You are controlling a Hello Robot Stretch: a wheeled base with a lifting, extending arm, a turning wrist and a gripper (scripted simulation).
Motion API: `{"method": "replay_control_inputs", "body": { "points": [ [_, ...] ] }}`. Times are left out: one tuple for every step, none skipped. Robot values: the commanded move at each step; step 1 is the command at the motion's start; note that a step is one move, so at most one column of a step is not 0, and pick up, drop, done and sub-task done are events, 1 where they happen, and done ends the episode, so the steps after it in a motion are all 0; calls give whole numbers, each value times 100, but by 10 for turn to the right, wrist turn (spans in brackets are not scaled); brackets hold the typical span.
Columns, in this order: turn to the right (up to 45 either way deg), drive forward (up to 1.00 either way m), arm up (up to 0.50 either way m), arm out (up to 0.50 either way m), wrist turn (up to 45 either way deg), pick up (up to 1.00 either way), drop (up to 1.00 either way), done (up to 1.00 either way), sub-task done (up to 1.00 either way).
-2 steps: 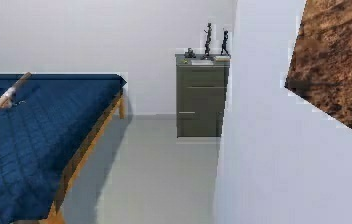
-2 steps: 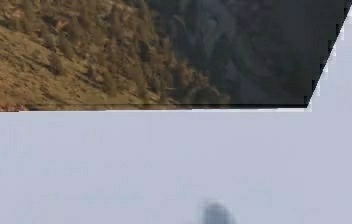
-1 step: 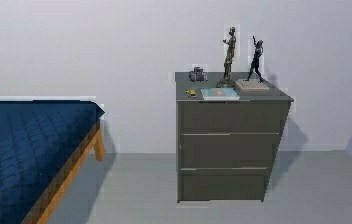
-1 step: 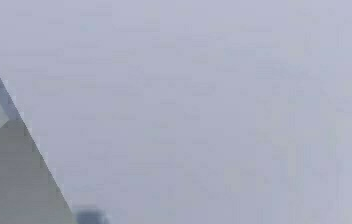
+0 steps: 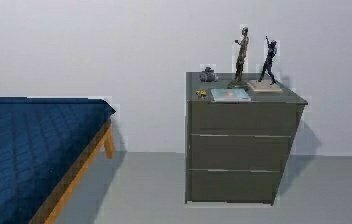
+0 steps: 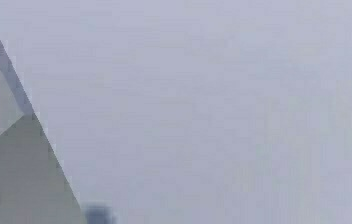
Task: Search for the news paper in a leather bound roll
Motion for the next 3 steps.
{"method": "replay_control_inputs", "body": {
  "points": [
    [0,30,0,0,0,0,0,0,0],
    [180,0,0,0,0,0,0,0,0],
    [0,45,0,0,0,0,0,0,0]
  ]
}}
